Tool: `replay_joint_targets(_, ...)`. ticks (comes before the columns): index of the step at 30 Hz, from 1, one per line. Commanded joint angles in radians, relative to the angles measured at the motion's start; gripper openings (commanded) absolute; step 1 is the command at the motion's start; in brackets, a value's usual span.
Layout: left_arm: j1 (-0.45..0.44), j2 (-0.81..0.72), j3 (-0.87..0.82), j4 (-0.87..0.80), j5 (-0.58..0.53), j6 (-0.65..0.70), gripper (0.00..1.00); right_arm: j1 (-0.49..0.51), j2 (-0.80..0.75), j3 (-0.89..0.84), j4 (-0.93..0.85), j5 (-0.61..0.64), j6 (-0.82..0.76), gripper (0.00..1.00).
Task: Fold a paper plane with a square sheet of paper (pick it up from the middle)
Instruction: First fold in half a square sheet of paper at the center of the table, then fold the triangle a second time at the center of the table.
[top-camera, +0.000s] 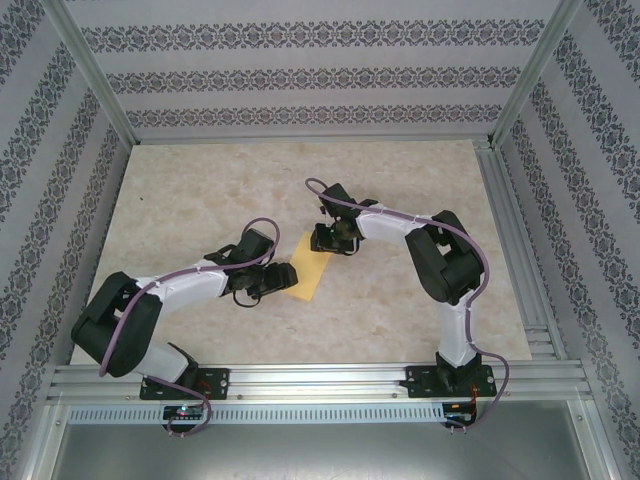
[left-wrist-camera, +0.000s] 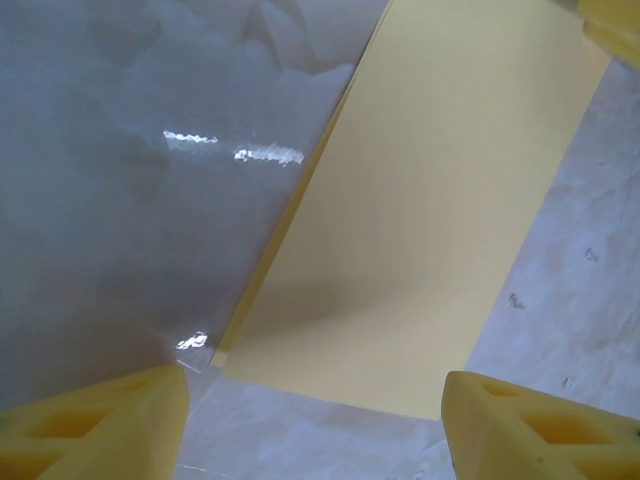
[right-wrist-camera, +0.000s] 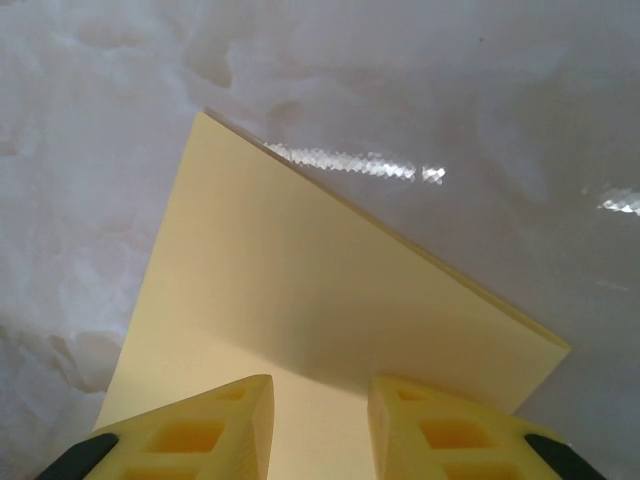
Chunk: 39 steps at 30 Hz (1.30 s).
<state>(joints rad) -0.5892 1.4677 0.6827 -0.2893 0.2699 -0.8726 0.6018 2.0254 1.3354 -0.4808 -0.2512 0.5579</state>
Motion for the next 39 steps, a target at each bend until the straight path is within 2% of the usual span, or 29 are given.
replay_joint_targets(1,0.006,0.017,0.012,0.007,0.032,0.007,0.68,0.003,0.021,0.018,-0.014,0.016,-0.004,0.32)
replay_joint_targets(9,0.006,0.014,0.006,0.058,0.079,0.004,0.63,0.004,0.029,0.013,-0.01,0.014,-0.003,0.31)
replay_joint_targets(17,0.007,0.03,0.016,0.069,0.08,0.006,0.69,-0.001,0.011,-0.014,0.034,-0.02,0.007,0.31)
replay_joint_targets(23,0.006,0.008,0.029,-0.011,-0.006,0.014,0.74,-0.013,-0.061,-0.063,0.12,-0.081,0.014,0.32)
replay_joint_targets(29,0.006,0.019,0.025,0.012,0.023,0.012,0.74,-0.025,-0.123,-0.083,0.129,-0.076,0.009,0.32)
replay_joint_targets(39,0.006,0.048,0.034,0.059,0.072,0.009,0.74,-0.038,-0.059,-0.089,0.097,-0.033,0.016,0.32)
